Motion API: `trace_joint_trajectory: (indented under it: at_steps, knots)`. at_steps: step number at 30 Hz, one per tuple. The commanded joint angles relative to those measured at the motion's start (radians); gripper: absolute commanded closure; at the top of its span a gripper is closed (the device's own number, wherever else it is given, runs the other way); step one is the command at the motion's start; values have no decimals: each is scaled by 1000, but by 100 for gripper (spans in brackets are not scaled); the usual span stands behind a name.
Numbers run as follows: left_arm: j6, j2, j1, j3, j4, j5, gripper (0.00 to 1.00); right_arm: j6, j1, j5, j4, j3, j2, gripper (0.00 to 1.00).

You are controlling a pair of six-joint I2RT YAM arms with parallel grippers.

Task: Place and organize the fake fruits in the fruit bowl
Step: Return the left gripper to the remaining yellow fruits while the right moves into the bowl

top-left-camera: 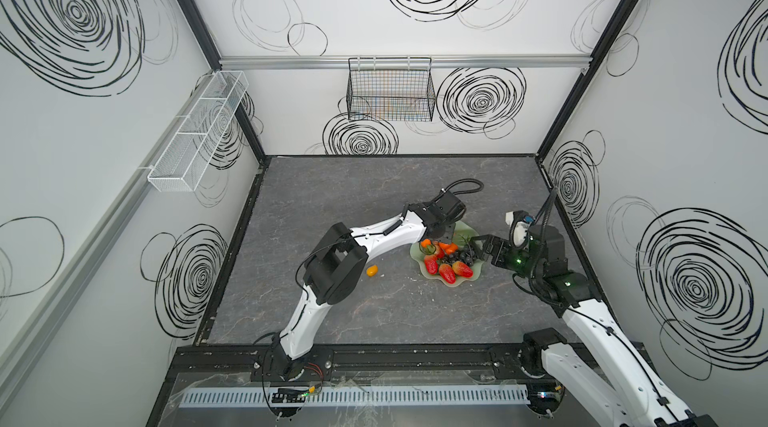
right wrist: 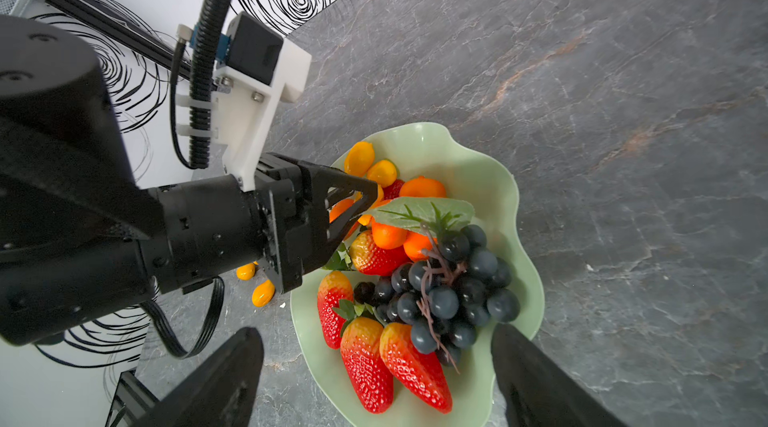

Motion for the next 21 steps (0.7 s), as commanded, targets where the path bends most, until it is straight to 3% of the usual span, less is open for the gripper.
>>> trace_joint_trajectory:
  at_steps: [1,11,21]
  knots:
    - [7,-156,-13,-76,70,-11,60,-12,16,-9,31,6,-1,10]
    - [-17,-465,20,-404,124,-79,60,8,254,150,71,62,74,10]
    - [-40,-682,111,-708,131,-106,60,-30,498,248,134,179,256,11]
